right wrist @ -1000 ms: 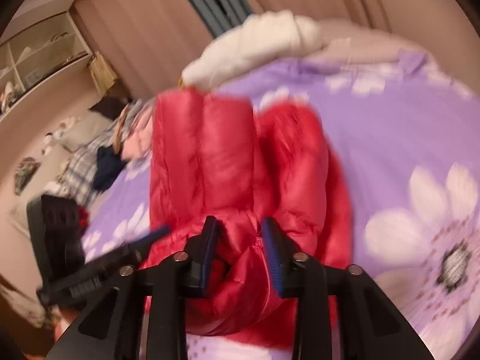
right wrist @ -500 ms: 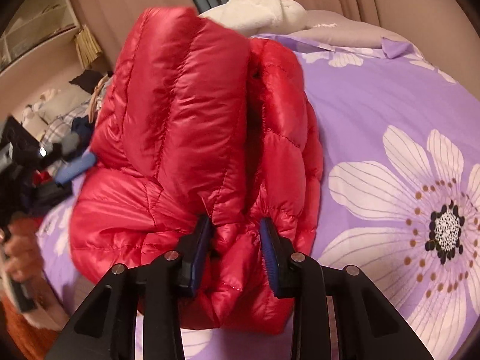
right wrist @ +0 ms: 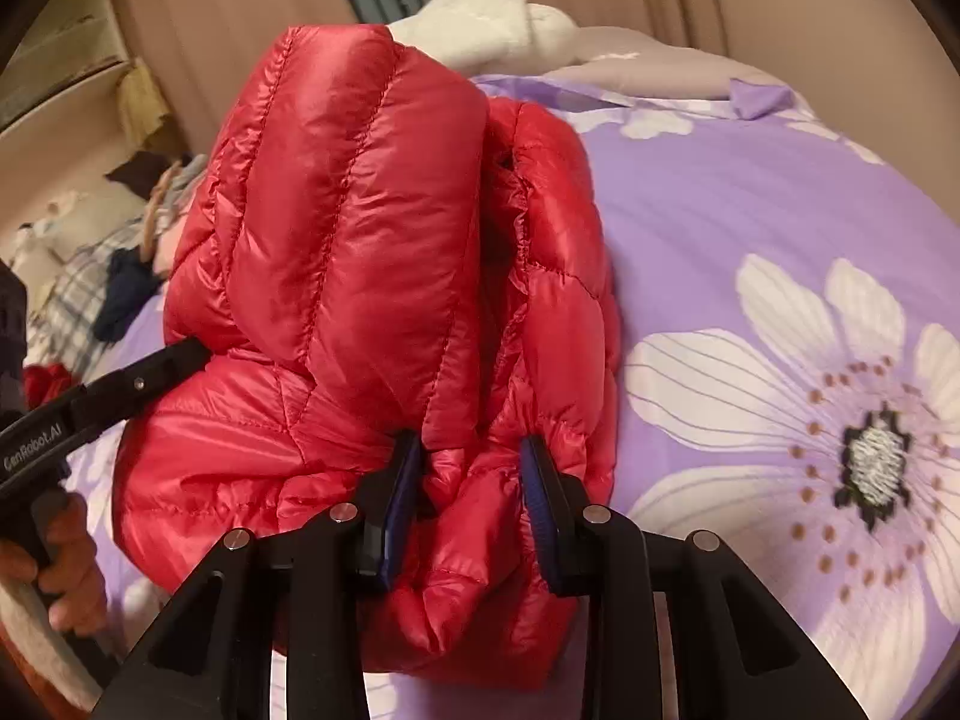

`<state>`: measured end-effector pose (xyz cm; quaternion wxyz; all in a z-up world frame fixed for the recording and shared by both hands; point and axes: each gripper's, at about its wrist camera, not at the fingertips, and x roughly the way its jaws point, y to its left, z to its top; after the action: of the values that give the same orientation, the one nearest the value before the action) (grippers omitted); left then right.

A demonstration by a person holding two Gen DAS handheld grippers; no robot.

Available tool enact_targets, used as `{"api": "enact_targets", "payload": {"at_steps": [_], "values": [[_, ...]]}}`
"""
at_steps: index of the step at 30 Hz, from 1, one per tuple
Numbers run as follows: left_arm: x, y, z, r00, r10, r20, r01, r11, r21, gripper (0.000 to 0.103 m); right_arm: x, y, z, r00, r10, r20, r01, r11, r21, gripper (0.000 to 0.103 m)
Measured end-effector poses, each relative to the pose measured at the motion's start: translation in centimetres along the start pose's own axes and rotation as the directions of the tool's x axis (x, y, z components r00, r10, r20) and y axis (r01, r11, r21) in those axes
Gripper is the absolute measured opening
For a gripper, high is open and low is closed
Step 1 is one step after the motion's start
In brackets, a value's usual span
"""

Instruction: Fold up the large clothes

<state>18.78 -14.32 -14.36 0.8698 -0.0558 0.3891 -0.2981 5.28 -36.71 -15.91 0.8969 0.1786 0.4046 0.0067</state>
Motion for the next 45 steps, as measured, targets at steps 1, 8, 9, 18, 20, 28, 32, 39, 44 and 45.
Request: {"api": "enact_targets", "payload": {"at_steps": [1, 8, 9, 18, 20, 28, 32, 39, 44, 45], "values": [[-0.1, 0.5, 0.1, 1.000, -0.020, -0.016, 0.020, 1.000, -0.007, 0.050, -0.7, -0.1, 0.3, 1.000, 0.015, 0.003, -0.015, 0.999, 0.032, 0.031], [0.2, 2.1, 0.8, 0.992, -0.102, -0.073, 0.101, 0.995, -0.017, 0.053, -4.6, 1.6, 6.1, 0.977, 0.124, 0.176, -0.133, 0.990, 0.042, 0.031], [0.3, 1.8, 0.8, 0.993, -0.099, -0.071, 0.098, 0.995, -0.007, 0.054, -3.8, 2.0, 6.8, 0.976, 0.143, 0.165, -0.151, 0.988, 0.037, 0.031], [1.4, 1.9, 1.0, 0.992, -0.111, -0.052, 0.110, 0.993, -0.032, 0.060, 4.3, 1.5, 5.5, 0.985, -0.086, 0.150, 0.086, 0.996, 0.001, 0.031], [1.5, 1.3, 1.0, 0.994, -0.102, -0.040, 0.101, 0.995, -0.011, 0.061, 4.8, 0.2, 5.0, 0.985, -0.061, 0.159, 0.055, 0.998, 0.041, 0.031], [1.6, 0.4, 0.7, 0.999, -0.046, 0.006, 0.046, 0.999, 0.016, 0.065, 6.1, 0.4, 5.2, 0.983, -0.094, 0.161, 0.091, 0.996, 0.025, 0.031], [0.6, 0.2, 0.5, 0.999, -0.030, 0.036, 0.030, 0.999, 0.011, 0.066, 6.3, 0.1, 5.5, 0.981, -0.096, 0.167, 0.092, 0.995, 0.029, 0.031], [-0.8, 0.2, 2.1, 0.998, -0.044, 0.040, 0.046, 0.998, -0.032, 0.046, 4.5, -0.7, 5.1, 0.983, -0.069, 0.170, 0.061, 0.997, 0.053, 0.033], [-2.1, -1.9, 3.9, 0.993, 0.027, 0.115, -0.031, 0.999, 0.038, 0.024, 3.5, -2.0, 4.7, 0.988, 0.005, 0.157, -0.019, 0.996, 0.091, 0.034], [-1.9, -2.3, 4.5, 0.991, 0.050, 0.122, -0.054, 0.998, 0.035, 0.022, 3.4, -1.9, 4.7, 0.987, -0.001, 0.158, -0.011, 0.997, 0.076, 0.035]]}}
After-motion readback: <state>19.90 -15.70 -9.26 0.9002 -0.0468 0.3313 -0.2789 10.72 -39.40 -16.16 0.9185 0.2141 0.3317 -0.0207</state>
